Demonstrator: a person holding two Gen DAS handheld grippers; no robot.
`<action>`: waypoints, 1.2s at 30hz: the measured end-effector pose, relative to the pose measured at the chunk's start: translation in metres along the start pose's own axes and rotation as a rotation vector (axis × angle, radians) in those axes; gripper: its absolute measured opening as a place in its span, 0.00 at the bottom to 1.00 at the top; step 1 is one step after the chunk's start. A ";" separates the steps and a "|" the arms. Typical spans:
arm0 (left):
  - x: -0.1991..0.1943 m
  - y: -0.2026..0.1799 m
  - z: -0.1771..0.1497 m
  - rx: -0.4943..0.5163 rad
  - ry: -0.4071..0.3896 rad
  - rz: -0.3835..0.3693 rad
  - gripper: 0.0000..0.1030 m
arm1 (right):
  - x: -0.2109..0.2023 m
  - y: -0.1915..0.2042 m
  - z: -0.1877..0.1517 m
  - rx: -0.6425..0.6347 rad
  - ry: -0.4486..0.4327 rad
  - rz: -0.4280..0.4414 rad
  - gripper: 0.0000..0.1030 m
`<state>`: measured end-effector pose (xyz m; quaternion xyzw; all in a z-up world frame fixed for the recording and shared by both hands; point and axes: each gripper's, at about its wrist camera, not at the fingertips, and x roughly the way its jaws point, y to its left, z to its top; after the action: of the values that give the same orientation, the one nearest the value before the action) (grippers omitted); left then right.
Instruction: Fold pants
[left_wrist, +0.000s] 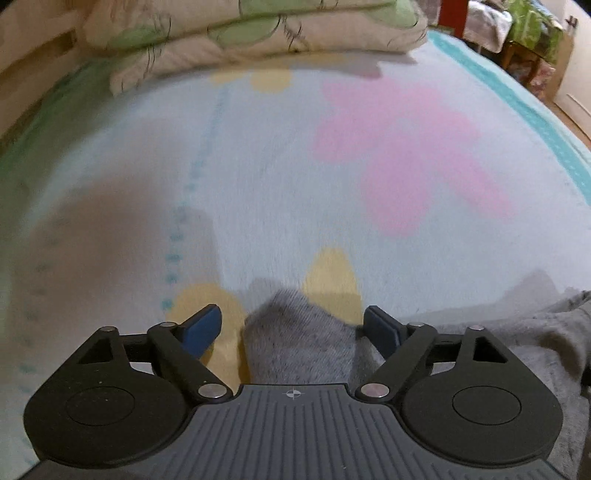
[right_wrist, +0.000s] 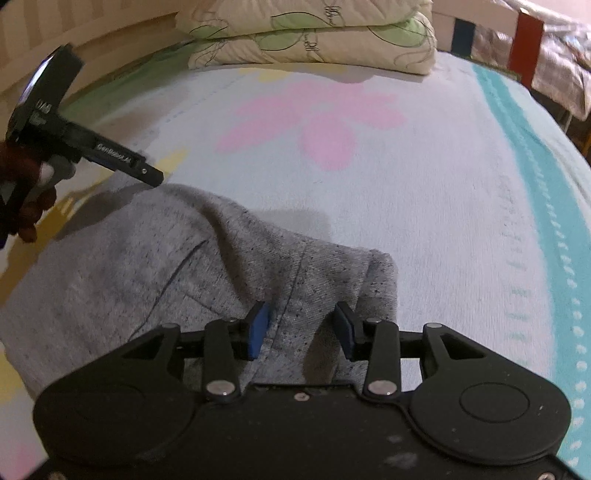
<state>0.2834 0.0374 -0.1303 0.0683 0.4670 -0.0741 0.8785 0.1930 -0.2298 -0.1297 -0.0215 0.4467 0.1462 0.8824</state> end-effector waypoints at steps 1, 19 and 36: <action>-0.007 0.000 0.000 0.003 -0.017 -0.011 0.81 | -0.002 -0.004 0.001 0.029 -0.002 0.000 0.44; -0.081 0.009 -0.094 -0.091 -0.020 -0.226 0.81 | -0.021 -0.030 -0.042 0.425 0.162 0.234 0.46; -0.084 -0.038 -0.147 0.062 -0.009 -0.222 0.85 | -0.032 0.028 -0.046 0.070 0.117 0.037 0.27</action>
<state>0.1104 0.0336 -0.1437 0.0430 0.4652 -0.1857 0.8645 0.1312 -0.2185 -0.1289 0.0089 0.5028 0.1452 0.8521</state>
